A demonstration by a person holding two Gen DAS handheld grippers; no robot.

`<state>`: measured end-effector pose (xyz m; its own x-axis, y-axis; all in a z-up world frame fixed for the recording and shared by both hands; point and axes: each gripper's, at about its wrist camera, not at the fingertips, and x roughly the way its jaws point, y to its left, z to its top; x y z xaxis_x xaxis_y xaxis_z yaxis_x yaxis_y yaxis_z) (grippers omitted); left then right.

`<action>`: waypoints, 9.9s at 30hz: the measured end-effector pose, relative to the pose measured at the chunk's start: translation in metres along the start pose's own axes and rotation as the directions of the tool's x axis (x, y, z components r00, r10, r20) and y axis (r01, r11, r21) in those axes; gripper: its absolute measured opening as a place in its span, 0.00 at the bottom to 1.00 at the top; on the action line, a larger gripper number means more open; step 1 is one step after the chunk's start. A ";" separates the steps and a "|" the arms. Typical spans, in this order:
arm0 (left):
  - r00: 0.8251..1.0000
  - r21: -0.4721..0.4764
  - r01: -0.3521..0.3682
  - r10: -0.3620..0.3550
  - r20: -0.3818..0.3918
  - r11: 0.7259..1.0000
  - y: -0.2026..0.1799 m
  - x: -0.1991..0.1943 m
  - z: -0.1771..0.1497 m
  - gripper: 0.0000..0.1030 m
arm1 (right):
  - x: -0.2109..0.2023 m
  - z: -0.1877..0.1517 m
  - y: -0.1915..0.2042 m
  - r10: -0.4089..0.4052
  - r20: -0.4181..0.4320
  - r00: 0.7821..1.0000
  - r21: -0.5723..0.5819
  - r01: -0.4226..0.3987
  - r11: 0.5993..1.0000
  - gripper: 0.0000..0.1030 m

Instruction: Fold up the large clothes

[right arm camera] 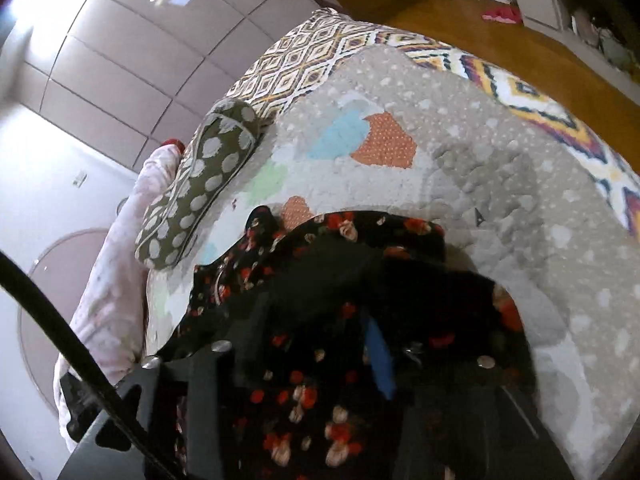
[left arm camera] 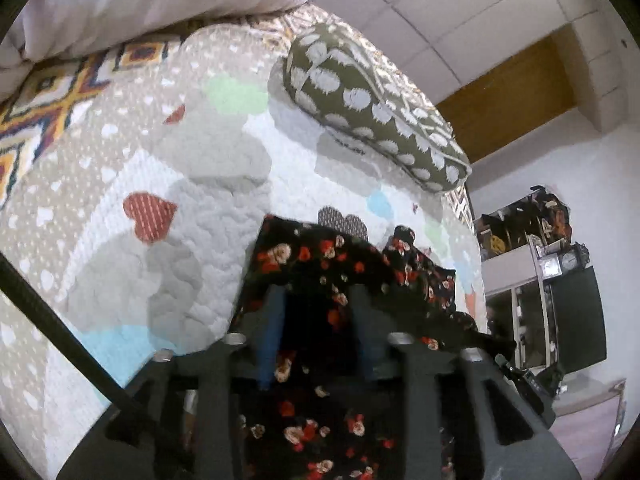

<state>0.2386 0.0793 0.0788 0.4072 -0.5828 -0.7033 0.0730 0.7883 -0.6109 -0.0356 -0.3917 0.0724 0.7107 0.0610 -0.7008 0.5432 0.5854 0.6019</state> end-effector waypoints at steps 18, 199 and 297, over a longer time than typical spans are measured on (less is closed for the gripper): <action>0.992 0.322 -0.105 0.123 -0.036 0.941 -0.052 0.027 -0.026 0.64 | -0.016 -0.011 0.051 0.120 0.003 0.993 -0.206 -0.117 0.972 0.56; 0.983 0.363 -0.129 0.071 0.171 0.923 -0.005 -0.139 -0.145 0.85 | -0.028 -0.251 0.176 0.194 -0.203 0.960 -0.446 -0.267 0.854 0.59; 0.940 0.372 -0.330 0.266 0.213 0.867 0.076 -0.068 -0.226 0.97 | 0.118 -0.247 0.254 0.331 -0.513 0.792 -0.212 -0.491 0.845 0.45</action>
<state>0.0104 0.1340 -0.0024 0.5965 -0.2960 -0.7461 0.2679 0.9496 -0.1625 0.0759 -0.0356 0.0477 0.5139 0.6568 -0.5519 0.0151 0.6363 0.7713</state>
